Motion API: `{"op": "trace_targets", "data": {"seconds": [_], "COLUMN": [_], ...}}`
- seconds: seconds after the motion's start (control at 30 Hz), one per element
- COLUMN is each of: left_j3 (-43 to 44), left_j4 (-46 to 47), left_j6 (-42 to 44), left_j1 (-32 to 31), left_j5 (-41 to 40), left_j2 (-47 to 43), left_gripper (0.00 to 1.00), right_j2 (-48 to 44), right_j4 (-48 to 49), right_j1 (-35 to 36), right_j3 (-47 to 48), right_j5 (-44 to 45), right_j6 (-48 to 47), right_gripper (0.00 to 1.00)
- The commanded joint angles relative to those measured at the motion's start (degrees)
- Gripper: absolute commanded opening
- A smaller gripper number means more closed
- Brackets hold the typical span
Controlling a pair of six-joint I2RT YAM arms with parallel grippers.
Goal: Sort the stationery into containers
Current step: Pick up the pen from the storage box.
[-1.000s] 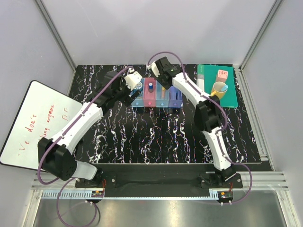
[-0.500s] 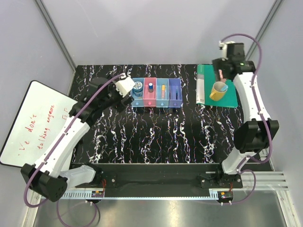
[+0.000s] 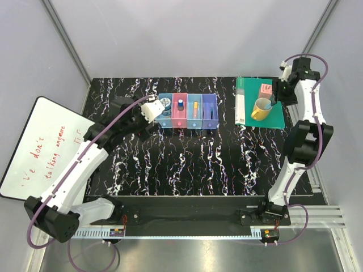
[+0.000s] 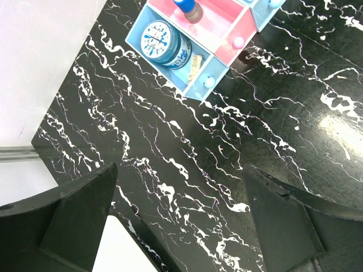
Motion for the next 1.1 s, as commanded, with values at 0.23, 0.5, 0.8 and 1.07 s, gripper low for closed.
{"op": "trace_targets", "data": {"seconds": [0.23,0.5,0.8,1.07], "left_j3": [4.7,5.84,6.19,7.42], "left_j4": [0.21,0.3,0.38,0.38], "left_j6": [1.2,1.46,1.2,0.76], "left_j1": [-1.71,-1.71,-1.71,-1.8], "left_j5": [-2.11,-2.2,-2.2,-2.11], "left_j2": [2.24,4.17,5.4,7.07], "left_gripper": [0.99,0.99,0.99,0.99], "right_j2": [7.73,12.03,14.59,13.98], "right_j4": [-2.01,-1.66,-1.13,-1.04], "right_j1": [-1.04,-1.66,-1.74,-1.66], "right_j3": [12.14,14.24,15.39,15.22], "right_j5": [-11.01,-10.49,-9.87,-11.45], "right_j6": [2.42,1.9,1.54,2.07], "right_gripper": [0.64,0.55,0.52,0.46]}}
